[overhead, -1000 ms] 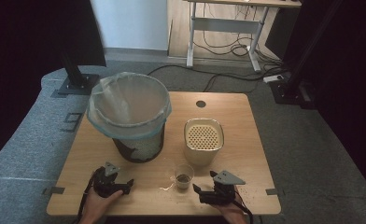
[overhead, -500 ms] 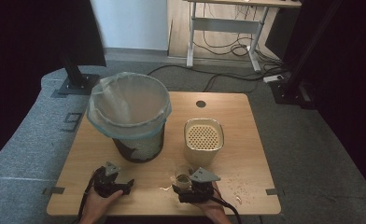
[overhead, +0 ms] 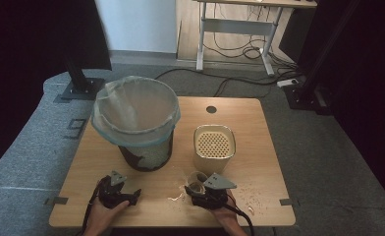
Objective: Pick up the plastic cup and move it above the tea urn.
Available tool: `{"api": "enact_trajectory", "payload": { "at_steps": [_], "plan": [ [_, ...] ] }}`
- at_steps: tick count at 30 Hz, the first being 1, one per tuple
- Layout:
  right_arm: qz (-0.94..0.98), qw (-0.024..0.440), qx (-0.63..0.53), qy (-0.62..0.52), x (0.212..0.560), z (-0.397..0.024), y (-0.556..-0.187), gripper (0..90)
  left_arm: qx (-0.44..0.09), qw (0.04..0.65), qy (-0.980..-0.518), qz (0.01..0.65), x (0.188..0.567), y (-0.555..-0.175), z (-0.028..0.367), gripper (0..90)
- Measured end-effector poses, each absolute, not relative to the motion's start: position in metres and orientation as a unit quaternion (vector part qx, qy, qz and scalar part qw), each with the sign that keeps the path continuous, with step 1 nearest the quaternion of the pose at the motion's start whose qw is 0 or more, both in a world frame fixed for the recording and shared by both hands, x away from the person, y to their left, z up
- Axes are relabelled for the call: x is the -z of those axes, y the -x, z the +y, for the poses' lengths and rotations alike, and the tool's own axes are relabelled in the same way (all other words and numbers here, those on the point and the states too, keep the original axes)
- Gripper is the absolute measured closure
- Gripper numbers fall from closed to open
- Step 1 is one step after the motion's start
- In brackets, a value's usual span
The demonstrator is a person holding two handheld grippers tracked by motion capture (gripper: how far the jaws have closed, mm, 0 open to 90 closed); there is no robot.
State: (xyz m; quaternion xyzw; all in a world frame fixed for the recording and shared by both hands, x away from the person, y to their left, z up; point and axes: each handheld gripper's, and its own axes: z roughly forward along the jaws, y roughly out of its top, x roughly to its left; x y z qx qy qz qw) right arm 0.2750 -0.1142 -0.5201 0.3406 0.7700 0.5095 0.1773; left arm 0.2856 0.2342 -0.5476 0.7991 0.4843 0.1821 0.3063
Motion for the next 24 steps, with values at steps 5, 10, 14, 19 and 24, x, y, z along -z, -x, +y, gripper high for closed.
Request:
{"api": "enact_trajectory", "payload": {
  "at_steps": [5,10,14,19,24],
  "plan": [
    [0.756,0.182,-0.528,-0.341,0.507,-0.128,-0.271,36.9,-0.182,0.306,-0.799,0.484,0.548,-0.286,0.234,3.2],
    [0.743,0.192,-0.541,-0.343,0.487,-0.142,-0.270,37.5,-0.182,0.306,-0.799,0.484,0.548,-0.286,0.234,2.9],
    [0.730,0.201,-0.554,-0.347,0.472,-0.153,-0.270,38.0,-0.181,0.306,-0.800,0.484,0.548,-0.286,0.234,2.9],
    [0.717,0.216,-0.561,-0.352,0.447,-0.167,-0.274,38.6,-0.181,0.306,-0.800,0.483,0.548,-0.286,0.234,2.8],
    [0.715,0.228,-0.561,-0.350,0.430,-0.176,-0.280,38.6,-0.181,0.304,-0.801,0.482,0.548,-0.287,0.234,2.3]
  ]
}}
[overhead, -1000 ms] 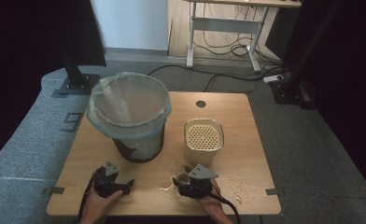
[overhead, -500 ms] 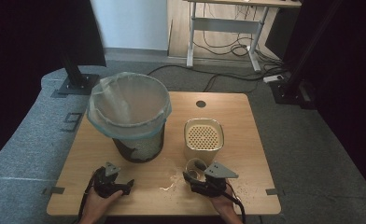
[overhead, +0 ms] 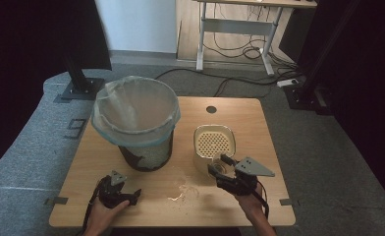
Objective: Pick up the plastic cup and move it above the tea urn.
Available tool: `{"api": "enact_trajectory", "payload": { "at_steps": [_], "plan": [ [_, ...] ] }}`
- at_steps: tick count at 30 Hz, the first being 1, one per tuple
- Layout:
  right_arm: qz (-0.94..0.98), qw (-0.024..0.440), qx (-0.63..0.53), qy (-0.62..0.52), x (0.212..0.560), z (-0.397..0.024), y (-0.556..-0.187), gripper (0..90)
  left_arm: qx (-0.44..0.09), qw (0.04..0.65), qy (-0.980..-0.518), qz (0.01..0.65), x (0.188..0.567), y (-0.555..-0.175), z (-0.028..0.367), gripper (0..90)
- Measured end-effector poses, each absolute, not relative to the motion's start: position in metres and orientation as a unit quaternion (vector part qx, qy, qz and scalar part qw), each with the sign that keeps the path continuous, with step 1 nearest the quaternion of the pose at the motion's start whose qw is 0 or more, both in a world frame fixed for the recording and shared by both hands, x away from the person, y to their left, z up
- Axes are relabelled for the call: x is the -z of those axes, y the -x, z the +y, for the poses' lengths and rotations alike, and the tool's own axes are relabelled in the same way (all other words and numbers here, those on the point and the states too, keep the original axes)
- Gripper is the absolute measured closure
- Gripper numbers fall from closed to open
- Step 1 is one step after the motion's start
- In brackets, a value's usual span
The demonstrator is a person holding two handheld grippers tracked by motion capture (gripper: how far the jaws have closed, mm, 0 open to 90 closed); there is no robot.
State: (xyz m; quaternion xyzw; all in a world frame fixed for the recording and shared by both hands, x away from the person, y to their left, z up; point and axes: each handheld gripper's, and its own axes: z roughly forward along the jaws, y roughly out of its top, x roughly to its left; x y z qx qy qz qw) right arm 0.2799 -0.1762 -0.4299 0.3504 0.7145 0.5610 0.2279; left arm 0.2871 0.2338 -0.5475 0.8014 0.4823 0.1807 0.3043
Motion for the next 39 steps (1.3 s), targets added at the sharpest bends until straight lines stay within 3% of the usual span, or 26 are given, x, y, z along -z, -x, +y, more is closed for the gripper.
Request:
{"api": "enact_trajectory", "payload": {
  "at_steps": [17,39],
  "plan": [
    [0.699,0.266,-0.547,-0.377,0.378,-0.196,-0.333,38.6,-0.181,0.305,-0.801,0.483,0.548,-0.288,0.233,2.0],
    [0.694,0.285,-0.510,-0.420,0.376,-0.200,-0.399,38.8,-0.181,0.305,-0.800,0.484,0.548,-0.288,0.233,2.0]
  ]
}}
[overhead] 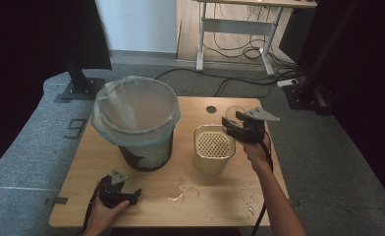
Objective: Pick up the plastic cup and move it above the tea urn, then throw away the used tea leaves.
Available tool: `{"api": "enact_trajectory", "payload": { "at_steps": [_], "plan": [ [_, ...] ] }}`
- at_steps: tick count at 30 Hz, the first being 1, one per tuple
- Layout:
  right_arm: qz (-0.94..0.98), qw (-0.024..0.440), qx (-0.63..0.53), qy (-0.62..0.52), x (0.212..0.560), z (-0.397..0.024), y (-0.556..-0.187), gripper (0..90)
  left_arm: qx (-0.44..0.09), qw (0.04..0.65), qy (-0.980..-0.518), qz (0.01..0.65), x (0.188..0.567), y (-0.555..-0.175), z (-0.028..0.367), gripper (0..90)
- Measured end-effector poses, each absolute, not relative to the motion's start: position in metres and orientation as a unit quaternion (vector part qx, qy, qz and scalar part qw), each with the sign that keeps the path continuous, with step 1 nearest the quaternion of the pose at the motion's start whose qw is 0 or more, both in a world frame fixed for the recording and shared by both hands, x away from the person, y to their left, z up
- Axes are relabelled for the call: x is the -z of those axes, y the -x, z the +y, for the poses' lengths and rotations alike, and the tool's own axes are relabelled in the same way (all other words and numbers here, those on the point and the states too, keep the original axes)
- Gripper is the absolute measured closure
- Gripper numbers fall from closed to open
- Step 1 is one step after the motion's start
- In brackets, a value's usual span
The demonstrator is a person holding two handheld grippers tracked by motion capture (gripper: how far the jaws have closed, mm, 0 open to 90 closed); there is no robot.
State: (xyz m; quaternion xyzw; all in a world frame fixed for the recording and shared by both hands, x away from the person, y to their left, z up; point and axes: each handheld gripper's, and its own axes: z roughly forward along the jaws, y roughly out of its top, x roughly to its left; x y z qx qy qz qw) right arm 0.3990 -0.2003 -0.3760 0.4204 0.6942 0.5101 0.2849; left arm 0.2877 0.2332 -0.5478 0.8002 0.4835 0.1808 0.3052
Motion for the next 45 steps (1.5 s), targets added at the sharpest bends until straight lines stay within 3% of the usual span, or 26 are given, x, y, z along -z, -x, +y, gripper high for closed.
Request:
{"api": "enact_trajectory", "payload": {
  "at_steps": [13,30,45],
  "plan": [
    [0.699,0.301,-0.503,-0.409,0.369,-0.199,-0.403,39.3,-0.180,0.305,-0.801,0.483,0.548,-0.288,0.233,2.0],
    [0.791,0.458,-0.295,-0.279,0.356,-0.163,-0.411,39.5,-0.180,0.305,-0.801,0.483,0.548,-0.288,0.233,2.0],
    [0.820,0.538,-0.117,-0.156,0.374,-0.149,-0.416,39.6,-0.180,0.305,-0.801,0.483,0.548,-0.288,0.233,2.0]
  ]
}}
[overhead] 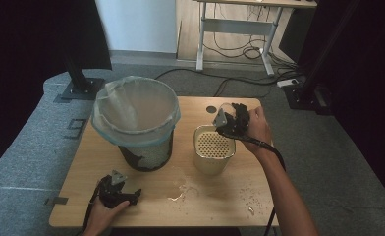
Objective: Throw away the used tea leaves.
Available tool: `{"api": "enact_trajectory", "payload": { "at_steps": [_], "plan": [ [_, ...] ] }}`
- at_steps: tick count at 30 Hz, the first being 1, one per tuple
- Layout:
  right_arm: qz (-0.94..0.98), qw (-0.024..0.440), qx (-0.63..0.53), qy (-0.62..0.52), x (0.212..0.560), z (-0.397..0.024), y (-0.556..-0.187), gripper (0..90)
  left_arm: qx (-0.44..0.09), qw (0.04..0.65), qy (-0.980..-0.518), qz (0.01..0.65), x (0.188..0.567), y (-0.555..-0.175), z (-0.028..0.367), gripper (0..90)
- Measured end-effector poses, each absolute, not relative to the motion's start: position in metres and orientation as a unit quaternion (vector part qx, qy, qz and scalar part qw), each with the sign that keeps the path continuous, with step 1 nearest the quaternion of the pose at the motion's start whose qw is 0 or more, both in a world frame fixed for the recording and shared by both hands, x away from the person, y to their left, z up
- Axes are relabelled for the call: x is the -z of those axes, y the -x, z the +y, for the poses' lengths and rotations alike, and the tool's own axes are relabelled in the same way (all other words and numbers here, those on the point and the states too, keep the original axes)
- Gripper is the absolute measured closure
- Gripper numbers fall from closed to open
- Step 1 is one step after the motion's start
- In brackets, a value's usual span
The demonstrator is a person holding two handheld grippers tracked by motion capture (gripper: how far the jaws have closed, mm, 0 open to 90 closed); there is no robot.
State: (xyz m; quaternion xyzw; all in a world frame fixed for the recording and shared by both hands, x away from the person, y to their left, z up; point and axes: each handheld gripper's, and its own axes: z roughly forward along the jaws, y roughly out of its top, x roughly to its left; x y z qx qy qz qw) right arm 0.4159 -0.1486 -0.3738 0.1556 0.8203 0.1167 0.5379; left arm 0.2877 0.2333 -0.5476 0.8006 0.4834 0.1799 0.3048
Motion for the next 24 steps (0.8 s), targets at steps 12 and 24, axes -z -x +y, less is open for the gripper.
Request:
{"api": "enact_trajectory", "payload": {
  "at_steps": [12,24],
  "plan": [
    [0.810,0.584,0.005,-0.054,0.389,-0.138,-0.417,39.6,-0.180,0.305,-0.801,0.483,0.548,-0.288,0.233,1.9],
    [0.757,0.632,0.137,0.099,0.404,-0.122,-0.413,40.1,-0.180,0.305,-0.801,0.483,0.548,-0.288,0.233,2.0]
  ]
}}
